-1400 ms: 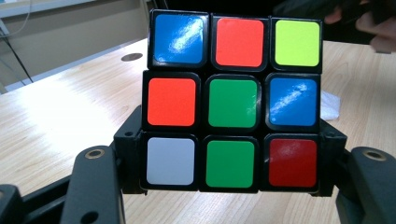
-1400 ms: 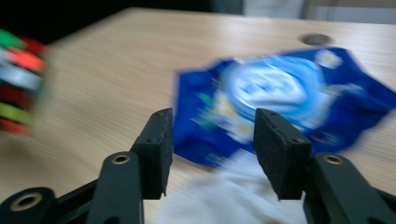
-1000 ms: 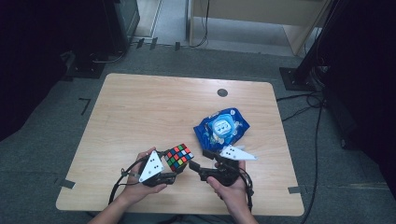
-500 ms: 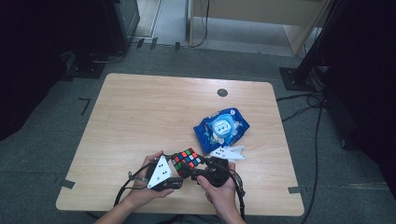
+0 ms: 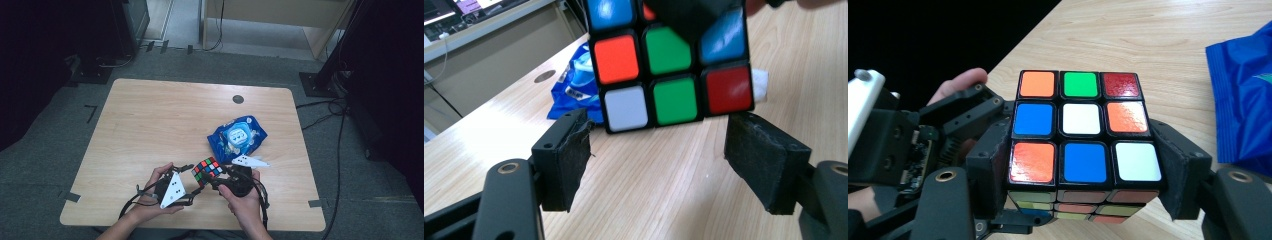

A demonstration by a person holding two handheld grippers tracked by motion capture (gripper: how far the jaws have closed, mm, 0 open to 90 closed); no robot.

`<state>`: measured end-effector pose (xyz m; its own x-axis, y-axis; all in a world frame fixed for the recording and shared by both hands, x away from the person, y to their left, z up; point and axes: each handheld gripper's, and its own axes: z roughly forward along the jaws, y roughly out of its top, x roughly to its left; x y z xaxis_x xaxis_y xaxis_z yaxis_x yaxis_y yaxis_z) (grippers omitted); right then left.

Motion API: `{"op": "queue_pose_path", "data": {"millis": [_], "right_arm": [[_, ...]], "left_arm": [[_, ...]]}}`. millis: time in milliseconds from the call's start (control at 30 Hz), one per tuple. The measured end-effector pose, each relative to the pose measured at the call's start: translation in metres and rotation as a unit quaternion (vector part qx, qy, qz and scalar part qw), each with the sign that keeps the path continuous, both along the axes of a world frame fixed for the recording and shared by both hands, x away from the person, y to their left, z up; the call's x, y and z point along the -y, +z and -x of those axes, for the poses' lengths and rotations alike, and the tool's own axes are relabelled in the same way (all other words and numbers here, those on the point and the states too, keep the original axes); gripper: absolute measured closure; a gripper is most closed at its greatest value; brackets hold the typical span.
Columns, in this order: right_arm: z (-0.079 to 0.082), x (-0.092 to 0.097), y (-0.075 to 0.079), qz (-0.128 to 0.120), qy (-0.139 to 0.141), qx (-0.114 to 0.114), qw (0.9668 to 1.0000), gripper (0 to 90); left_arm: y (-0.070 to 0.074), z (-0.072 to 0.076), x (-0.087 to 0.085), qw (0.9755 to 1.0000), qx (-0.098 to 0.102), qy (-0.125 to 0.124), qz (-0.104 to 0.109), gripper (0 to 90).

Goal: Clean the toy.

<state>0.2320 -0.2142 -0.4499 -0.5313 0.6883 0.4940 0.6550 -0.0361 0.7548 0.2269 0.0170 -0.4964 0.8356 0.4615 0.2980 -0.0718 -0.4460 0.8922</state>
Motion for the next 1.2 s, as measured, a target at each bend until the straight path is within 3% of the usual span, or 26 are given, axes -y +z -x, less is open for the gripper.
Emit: {"op": "queue_pose_path", "data": {"millis": [67, 200, 267, 333, 533, 667, 767, 833, 933, 1067, 1133, 1200], "right_arm": [[0.002, -0.003, 0.000, 0.000, -0.005, 0.005, 1.0000, 34.1], [0.007, -0.014, 0.000, 0.025, -0.011, 0.024, 0.9993, 34.1], [0.010, -0.021, -0.001, 0.039, -0.012, 0.032, 0.9987, 34.1], [0.011, -0.024, -0.001, 0.041, -0.008, 0.034, 0.9985, 34.0], [0.009, -0.028, -0.005, 0.033, 0.005, 0.018, 0.9993, 33.6], [0.006, -0.020, -0.002, -0.011, 0.007, 0.034, 0.9993, 28.1], [0.008, -0.006, 0.006, -0.044, -0.015, 0.067, 0.9967, 25.4], [0.010, 0.002, 0.006, -0.049, -0.034, 0.092, 0.9940, 26.6], [0.015, 0.009, -0.004, -0.026, -0.054, 0.120, 0.9910, 31.6], [0.019, -0.010, -0.027, 0.019, -0.028, 0.106, 0.9938, 31.4], [0.021, -0.027, -0.033, 0.040, -0.015, 0.116, 0.9923, 28.5], [0.024, -0.043, -0.033, 0.052, -0.014, 0.135, 0.9894, 26.7]], "left_arm": [[0.001, 0.001, 0.004, 1.0000, -0.004, -0.001, 0.004, 25.4], [0.007, 0.003, 0.010, 0.9998, -0.014, 0.007, 0.013, 22.6], [0.009, 0.002, 0.010, 0.9993, -0.027, 0.008, 0.024, 23.1], [0.009, 0.001, 0.010, 0.9993, -0.027, 0.017, 0.022, 25.4], [0.012, -0.001, 0.008, 0.9985, -0.040, 0.023, 0.031, 33.2], [0.014, -0.007, 0.001, 0.9966, -0.064, 0.027, 0.045, 33.5], [0.018, -0.017, -0.009, 0.9917, -0.096, 0.037, 0.078, 33.6], [0.021, -0.024, -0.018, 0.9855, -0.121, 0.045, 0.110, 33.6], [0.027, -0.033, -0.031, 0.9747, -0.153, 0.053, 0.153, 33.6], [0.031, -0.041, -0.040, 0.9603, -0.191, 0.045, 0.198, 33.6], [0.032, -0.042, -0.041, 0.9567, -0.201, 0.039, 0.206, 33.6], [0.032, -0.041, -0.040, 0.9558, -0.205, 0.038, 0.208, 33.6]]}}
